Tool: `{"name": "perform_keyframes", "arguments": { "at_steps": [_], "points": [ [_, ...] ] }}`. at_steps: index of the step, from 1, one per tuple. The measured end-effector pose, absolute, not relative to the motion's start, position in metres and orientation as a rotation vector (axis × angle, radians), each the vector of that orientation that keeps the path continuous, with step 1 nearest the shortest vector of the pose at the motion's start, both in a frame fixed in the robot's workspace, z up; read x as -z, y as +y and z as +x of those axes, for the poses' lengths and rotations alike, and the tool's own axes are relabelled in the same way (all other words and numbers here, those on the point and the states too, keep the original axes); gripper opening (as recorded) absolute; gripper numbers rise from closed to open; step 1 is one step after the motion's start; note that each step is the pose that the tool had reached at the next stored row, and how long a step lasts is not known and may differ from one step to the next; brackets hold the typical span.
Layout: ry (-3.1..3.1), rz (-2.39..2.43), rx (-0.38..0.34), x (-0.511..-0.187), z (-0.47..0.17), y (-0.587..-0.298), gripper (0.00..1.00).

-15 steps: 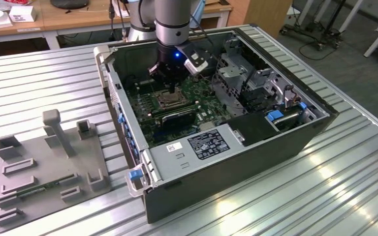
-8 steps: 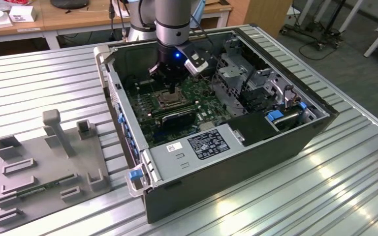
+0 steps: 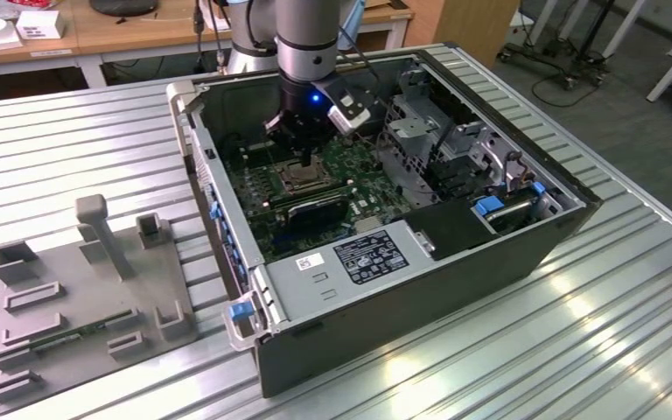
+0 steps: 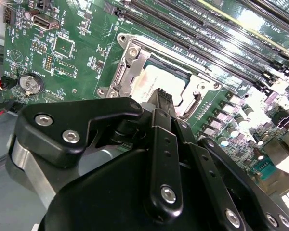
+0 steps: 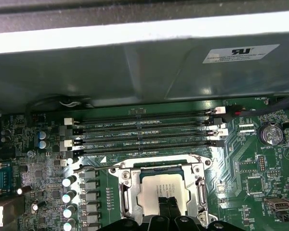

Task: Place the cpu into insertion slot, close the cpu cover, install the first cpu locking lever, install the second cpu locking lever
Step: 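Install the first cpu locking lever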

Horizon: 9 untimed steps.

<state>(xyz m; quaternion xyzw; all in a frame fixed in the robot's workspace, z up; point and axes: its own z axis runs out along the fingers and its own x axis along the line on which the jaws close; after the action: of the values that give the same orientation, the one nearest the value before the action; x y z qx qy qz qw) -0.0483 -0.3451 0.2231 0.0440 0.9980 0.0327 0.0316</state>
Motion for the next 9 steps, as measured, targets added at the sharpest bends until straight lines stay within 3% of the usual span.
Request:
{"name": "perform_keyframes", "arguments": {
  "at_steps": [9],
  "points": [
    [3.074, 0.136, -0.101, -0.236, -0.048, -0.345, 0.11]
  ]
}}
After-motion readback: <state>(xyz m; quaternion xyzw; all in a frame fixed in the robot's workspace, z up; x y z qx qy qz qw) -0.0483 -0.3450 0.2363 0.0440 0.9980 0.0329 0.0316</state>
